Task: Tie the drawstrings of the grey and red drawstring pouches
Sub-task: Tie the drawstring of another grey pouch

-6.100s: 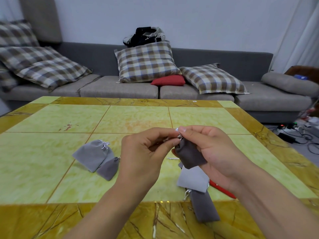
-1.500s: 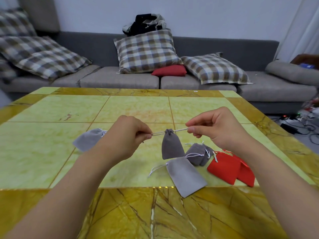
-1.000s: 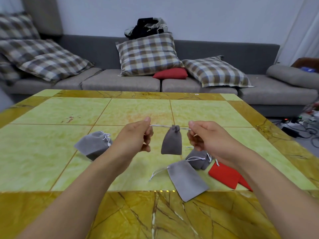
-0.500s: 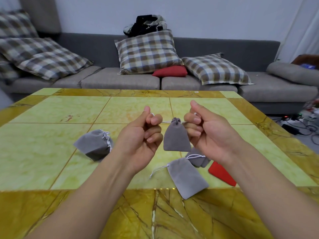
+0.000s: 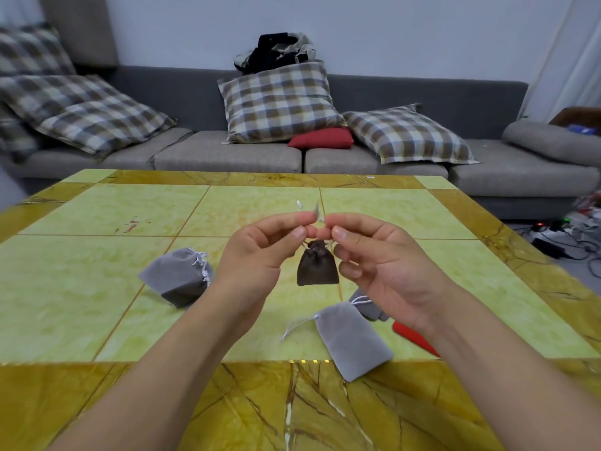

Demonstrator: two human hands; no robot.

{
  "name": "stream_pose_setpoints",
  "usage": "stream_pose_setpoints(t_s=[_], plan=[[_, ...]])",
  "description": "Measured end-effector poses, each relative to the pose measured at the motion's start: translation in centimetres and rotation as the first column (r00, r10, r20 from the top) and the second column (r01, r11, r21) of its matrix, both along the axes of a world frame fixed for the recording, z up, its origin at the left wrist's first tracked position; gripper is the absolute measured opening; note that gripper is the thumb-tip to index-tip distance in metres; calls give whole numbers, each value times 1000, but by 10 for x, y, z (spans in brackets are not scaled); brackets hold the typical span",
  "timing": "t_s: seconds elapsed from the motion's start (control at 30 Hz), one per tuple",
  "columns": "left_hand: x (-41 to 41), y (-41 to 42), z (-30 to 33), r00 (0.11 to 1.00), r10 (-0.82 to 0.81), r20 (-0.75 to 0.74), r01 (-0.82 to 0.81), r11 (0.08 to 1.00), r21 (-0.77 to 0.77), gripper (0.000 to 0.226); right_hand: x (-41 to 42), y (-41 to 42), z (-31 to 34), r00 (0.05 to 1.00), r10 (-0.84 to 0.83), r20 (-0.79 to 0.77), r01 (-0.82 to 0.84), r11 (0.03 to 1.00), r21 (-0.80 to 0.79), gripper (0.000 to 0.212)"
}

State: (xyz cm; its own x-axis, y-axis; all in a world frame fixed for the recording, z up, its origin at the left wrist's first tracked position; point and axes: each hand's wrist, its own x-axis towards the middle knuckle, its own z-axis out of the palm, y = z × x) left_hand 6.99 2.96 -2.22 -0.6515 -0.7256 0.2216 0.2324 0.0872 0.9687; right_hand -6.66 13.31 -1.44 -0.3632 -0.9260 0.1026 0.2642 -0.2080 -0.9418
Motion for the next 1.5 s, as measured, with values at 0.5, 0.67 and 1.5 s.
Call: stream_pose_setpoints(t_s=[0.5,0.67,1.5], plan=[[-3,0,1,965,-245,-95,262,928,264,49,2,-3,-3,953,-258,-161,245,965,-92,24],[-2,1,-1,960,-275,47,261,945,196,17,-3,-1,0,843,-308,-441,240,949,-204,16],[-1,2,-6,967,-45,250,30,998,62,15,-2,7,6,917,-76,-391,152,974,167,35]])
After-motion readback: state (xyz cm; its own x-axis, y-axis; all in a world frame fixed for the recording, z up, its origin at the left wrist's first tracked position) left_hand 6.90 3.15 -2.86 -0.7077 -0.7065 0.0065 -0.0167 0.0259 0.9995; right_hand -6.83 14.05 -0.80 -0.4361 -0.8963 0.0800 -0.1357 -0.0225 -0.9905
